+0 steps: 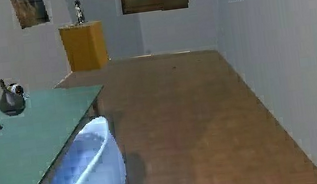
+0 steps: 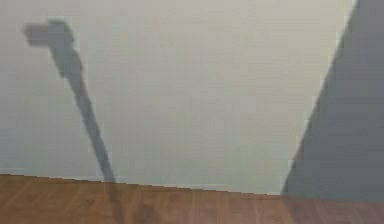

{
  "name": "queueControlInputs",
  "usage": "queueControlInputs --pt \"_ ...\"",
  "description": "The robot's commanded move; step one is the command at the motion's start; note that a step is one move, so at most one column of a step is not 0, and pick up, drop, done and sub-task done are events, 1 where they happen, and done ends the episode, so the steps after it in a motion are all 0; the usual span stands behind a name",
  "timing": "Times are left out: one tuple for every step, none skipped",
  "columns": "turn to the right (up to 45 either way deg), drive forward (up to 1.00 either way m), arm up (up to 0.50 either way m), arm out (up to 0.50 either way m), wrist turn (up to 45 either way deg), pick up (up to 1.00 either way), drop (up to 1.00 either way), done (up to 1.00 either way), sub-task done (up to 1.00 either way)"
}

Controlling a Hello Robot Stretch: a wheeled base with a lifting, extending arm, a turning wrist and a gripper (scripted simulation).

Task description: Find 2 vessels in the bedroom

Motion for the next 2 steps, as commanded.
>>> queueControlInputs --pt "0.0 0.30 0.00 0.00 0.0 0.00 0.00 0.00 0.00" --pt "-45.0 0.00 0.00 0.00 0.0 0.00 0.00 0.00 0.00"
